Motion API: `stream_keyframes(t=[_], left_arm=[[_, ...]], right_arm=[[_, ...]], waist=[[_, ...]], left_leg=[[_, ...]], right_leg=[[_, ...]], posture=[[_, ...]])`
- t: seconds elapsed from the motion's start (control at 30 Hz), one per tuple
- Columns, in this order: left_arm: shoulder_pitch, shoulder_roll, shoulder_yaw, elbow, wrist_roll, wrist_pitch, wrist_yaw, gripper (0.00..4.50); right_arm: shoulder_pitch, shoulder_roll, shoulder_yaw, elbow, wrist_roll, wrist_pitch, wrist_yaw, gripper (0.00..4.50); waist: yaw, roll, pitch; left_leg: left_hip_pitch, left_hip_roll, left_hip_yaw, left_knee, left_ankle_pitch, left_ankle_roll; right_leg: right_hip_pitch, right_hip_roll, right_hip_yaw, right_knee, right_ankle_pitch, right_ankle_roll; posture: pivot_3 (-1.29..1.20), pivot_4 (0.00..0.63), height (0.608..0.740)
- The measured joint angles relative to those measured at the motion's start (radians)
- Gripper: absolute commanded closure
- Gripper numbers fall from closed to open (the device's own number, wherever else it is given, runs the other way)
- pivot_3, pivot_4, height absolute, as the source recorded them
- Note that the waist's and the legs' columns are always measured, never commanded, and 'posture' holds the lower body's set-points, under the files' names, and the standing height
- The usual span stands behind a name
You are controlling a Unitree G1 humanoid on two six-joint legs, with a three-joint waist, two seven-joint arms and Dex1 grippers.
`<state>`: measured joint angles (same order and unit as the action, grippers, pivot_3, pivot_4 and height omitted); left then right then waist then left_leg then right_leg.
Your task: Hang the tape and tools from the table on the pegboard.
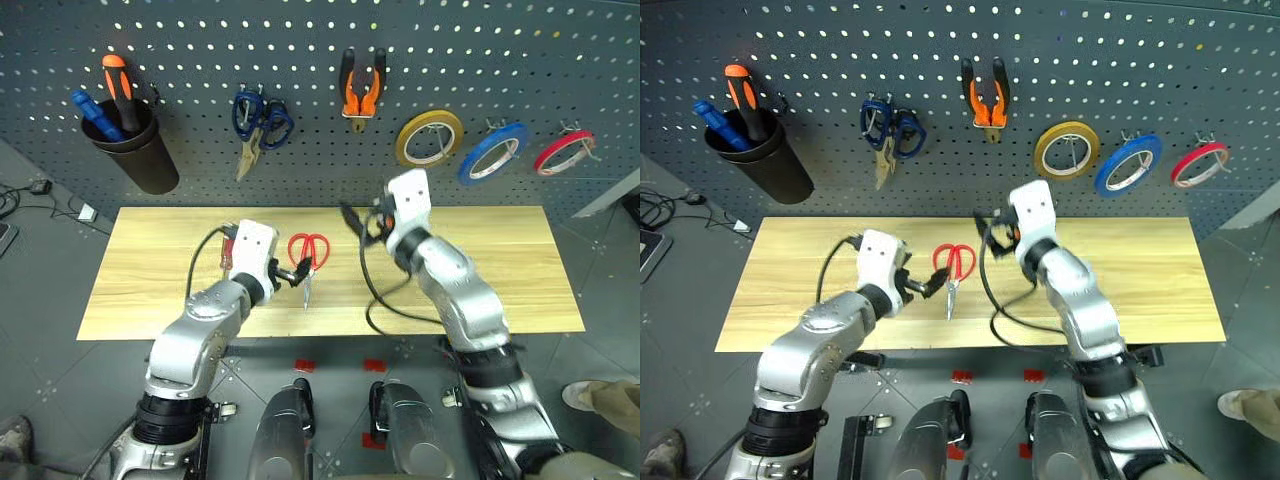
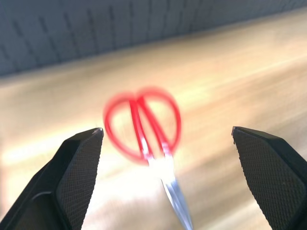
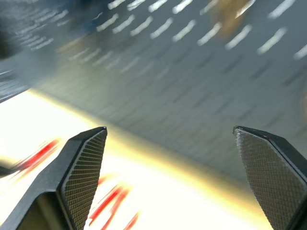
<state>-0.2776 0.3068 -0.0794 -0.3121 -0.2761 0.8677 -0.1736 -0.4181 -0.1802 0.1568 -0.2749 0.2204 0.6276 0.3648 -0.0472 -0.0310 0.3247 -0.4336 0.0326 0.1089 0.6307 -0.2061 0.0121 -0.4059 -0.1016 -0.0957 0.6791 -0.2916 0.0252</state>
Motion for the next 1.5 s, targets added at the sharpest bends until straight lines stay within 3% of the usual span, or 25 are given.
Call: stream_keyframes(t=[0.1, 0.27, 0.57, 0.8, 1.23, 1.27, 1.5], left_arm=[[-0.001, -0.052, -0.031, 0.052, 0.025, 0.052, 0.047, 0.0], [0.006, -0.162, -0.012, 0.142, 0.063, 0.068, 0.142, 0.0], [-0.087, -0.211, -0.033, 0.383, 0.186, -0.015, 0.211, 0.0], [-0.157, -0.233, -0.041, 0.502, 0.216, -0.065, 0.181, 0.0], [-0.154, -0.233, -0.011, 0.519, 0.223, -0.068, 0.133, 3.96], [-0.152, -0.233, -0.011, 0.516, 0.222, -0.068, 0.128, 4.16], [-0.091, -0.211, -0.031, 0.455, 0.228, -0.085, 0.082, 4.17]], right_arm=[[0.08, -0.079, 0.005, -0.099, 0.075, 0.124, 0.075, 0.02], [0.204, -0.236, 0.064, -0.183, 0.094, 0.141, 0.19, 0.02], [0.209, -0.213, 0.073, -0.235, 0.158, 0.167, 0.218, 0.02], [0.211, -0.256, 0.074, -0.235, 0.185, 0.174, 0.252, 0.02], [0.181, -0.305, 0.096, -0.182, 0.15, 0.096, 0.282, 0.0], [0.175, -0.309, 0.096, -0.178, 0.15, 0.095, 0.285, 0.0], [0.151, -0.332, 0.094, -0.163, 0.069, 0.002, 0.272, 0.0]], waist=[[-0.002, -0.001, 0.0], [-0.006, -0.003, 0.002], [-0.003, -0.006, 0.003], [-0.004, -0.006, 0.003], [-0.003, -0.005, 0.002], [-0.003, -0.005, 0.002], [-0.007, -0.004, 0.002]], left_leg=[[0.0, 0.0, 0.0, 0.0, -0.001, 0.001], [0.001, 0.001, 0.0, 0.0, -0.001, 0.002], [0.0, -0.001, 0.0, 0.0, -0.001, 0.001], [0.001, -0.001, -0.001, 0.0, -0.001, 0.001], [0.002, -0.001, -0.001, 0.0, 0.0, 0.001], [0.002, -0.001, -0.001, 0.0, 0.0, 0.001], [0.002, -0.001, 0.0, 0.0, 0.0, 0.001]], right_leg=[[0.0, 0.0, 0.0, 0.001, 0.001, 0.0], [0.0, 0.001, 0.0, 0.001, 0.001, 0.0], [0.0, -0.001, -0.001, 0.0, 0.001, 0.0], [0.001, -0.001, -0.001, 0.0, 0.001, 0.0], [0.002, -0.002, -0.001, 0.001, 0.001, 0.0], [0.002, -0.002, -0.001, 0.001, 0.001, 0.0], [0.001, -0.002, -0.001, 0.0, 0.001, 0.0]], posture=[[-0.15, 0.345, 0.74], [-0.17, 0.346, 0.74], [-0.18, 0.342, 0.74], [-0.2, 0.339, 0.74], [-0.21, 0.33, 0.74], [-0.21, 0.328, 0.74], [-0.21, 0.326, 0.74]])
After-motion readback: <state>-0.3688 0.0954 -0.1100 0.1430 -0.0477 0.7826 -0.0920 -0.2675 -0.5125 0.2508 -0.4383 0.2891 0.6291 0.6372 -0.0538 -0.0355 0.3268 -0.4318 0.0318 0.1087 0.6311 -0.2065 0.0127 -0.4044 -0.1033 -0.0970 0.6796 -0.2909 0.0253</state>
